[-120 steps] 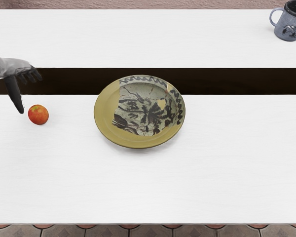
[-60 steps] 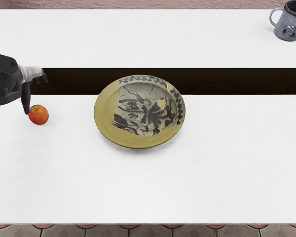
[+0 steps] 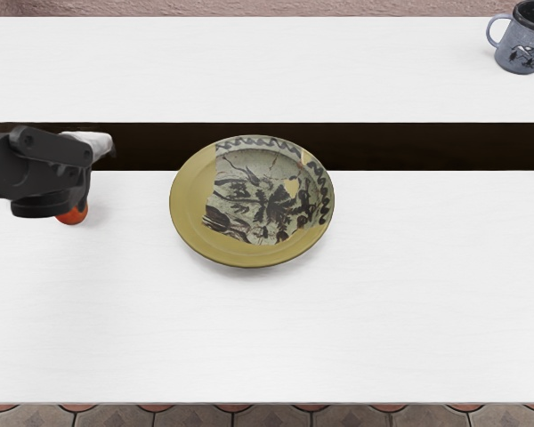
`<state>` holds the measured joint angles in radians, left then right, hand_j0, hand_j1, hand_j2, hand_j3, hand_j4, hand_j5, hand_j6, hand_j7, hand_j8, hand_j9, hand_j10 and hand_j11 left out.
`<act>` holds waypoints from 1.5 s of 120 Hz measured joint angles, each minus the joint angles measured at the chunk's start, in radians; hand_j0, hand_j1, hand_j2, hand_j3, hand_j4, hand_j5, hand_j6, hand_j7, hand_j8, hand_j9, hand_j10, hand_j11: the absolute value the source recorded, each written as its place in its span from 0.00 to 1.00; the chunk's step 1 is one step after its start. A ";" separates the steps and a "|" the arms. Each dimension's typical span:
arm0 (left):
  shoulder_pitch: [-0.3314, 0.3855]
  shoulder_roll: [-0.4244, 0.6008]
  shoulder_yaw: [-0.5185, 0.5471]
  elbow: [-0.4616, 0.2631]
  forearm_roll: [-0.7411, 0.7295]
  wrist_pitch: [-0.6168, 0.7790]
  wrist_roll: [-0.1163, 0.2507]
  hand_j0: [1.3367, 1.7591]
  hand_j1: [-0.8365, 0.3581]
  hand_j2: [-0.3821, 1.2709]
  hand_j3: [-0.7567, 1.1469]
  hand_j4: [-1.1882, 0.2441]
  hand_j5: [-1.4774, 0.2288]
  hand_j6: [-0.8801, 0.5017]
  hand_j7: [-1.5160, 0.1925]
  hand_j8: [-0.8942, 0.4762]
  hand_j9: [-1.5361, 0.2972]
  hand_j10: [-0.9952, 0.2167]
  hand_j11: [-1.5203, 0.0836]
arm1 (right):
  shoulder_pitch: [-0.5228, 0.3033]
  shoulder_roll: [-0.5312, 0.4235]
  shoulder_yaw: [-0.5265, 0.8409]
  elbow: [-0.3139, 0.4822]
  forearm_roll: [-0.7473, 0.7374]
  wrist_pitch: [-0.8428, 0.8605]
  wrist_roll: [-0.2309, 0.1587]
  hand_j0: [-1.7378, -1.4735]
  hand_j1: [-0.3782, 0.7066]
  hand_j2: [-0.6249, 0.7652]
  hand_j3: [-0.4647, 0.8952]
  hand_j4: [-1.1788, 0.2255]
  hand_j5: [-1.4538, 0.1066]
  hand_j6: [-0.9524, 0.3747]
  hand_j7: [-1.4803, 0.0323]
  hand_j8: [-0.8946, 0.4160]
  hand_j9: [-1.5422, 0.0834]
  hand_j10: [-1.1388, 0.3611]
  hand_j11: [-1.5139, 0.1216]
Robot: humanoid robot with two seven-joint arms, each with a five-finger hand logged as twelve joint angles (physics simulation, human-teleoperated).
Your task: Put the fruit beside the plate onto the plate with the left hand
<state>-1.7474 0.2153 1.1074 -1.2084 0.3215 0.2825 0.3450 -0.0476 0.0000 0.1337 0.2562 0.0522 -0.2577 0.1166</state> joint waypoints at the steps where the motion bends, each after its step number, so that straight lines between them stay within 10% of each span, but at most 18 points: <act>1: 0.004 0.000 0.000 0.002 0.000 0.000 0.000 0.76 0.74 0.26 0.40 0.66 0.68 0.46 0.70 0.47 0.66 0.62 0.75 | 0.000 0.000 0.000 0.000 0.000 0.000 0.000 0.30 0.07 0.44 0.34 0.81 0.90 0.69 0.95 0.66 0.92 0.74 0.90; 83: 0.112 -0.015 -0.001 0.082 -0.005 -0.037 -0.007 0.76 0.74 0.26 0.40 0.66 0.68 0.46 0.70 0.47 0.66 0.62 0.75 | 0.000 0.000 0.000 0.000 0.000 0.000 0.000 0.30 0.07 0.44 0.34 0.81 0.90 0.69 0.95 0.66 0.92 0.74 0.90; 110: 0.105 0.016 -0.005 0.098 -0.013 -0.120 -0.021 0.76 0.74 0.26 0.40 0.79 0.57 0.58 0.61 0.47 0.66 0.62 0.75 | 0.000 0.000 0.000 0.000 0.000 0.000 0.000 0.30 0.07 0.44 0.34 0.81 0.90 0.69 0.95 0.66 0.92 0.74 0.90; 180: 0.063 0.062 -0.006 0.019 -0.047 -0.079 -0.035 0.76 0.71 0.27 0.40 0.64 0.64 0.44 0.67 0.45 0.64 0.59 0.72 | 0.000 0.000 0.000 0.000 0.000 0.000 0.000 0.30 0.07 0.44 0.34 0.81 0.90 0.69 0.95 0.66 0.92 0.74 0.90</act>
<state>-1.6844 0.2777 1.1011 -1.1893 0.2750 0.2032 0.3100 -0.0476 0.0000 0.1337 0.2562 0.0521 -0.2577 0.1166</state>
